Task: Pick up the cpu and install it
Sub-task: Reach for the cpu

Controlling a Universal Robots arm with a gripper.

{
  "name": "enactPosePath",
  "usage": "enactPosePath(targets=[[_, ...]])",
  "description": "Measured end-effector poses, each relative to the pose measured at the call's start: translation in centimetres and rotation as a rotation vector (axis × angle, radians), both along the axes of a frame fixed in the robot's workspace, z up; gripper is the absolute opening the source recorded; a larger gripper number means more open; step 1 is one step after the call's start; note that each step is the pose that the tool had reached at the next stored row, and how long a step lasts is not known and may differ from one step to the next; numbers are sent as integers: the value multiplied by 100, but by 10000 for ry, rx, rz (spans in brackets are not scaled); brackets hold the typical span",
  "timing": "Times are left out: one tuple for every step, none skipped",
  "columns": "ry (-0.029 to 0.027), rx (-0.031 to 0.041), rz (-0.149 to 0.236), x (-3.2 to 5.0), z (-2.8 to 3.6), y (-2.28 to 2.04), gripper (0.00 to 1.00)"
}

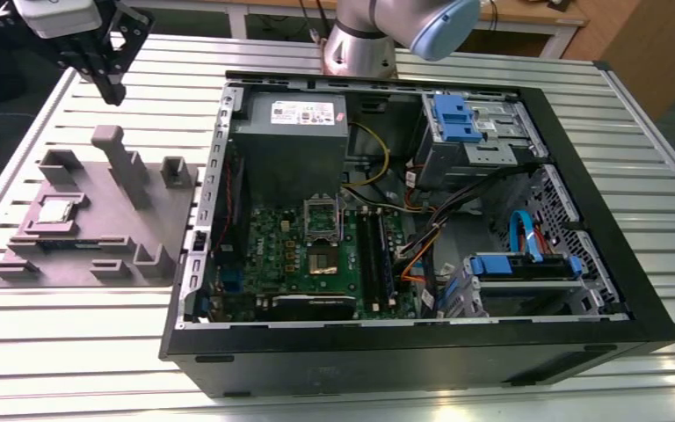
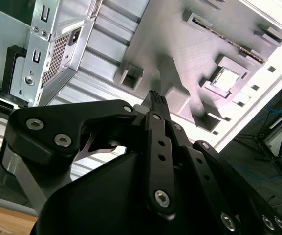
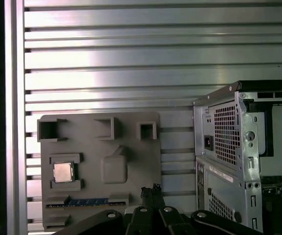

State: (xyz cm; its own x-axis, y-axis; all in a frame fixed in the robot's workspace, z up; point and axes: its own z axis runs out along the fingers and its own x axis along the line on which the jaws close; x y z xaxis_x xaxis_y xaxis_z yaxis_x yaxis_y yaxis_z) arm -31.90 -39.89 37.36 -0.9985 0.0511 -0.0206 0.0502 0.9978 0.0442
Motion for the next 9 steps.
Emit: enactPosePath(targets=[[1, 0, -1, -6, 0, 0, 10], [2, 0, 0, -12, -1, 0, 10], [3, 0, 0, -18, -1, 0, 10], [4, 0, 0, -24, -1, 0, 10], [5, 0, 0, -29, -1, 0, 10], [7, 0, 0, -36, -1, 0, 10], [7, 0, 0, -41, -2, 0, 10], [9, 0, 0, -46, -2, 0, 10], [9, 0, 0, -52, -2, 0, 10]])
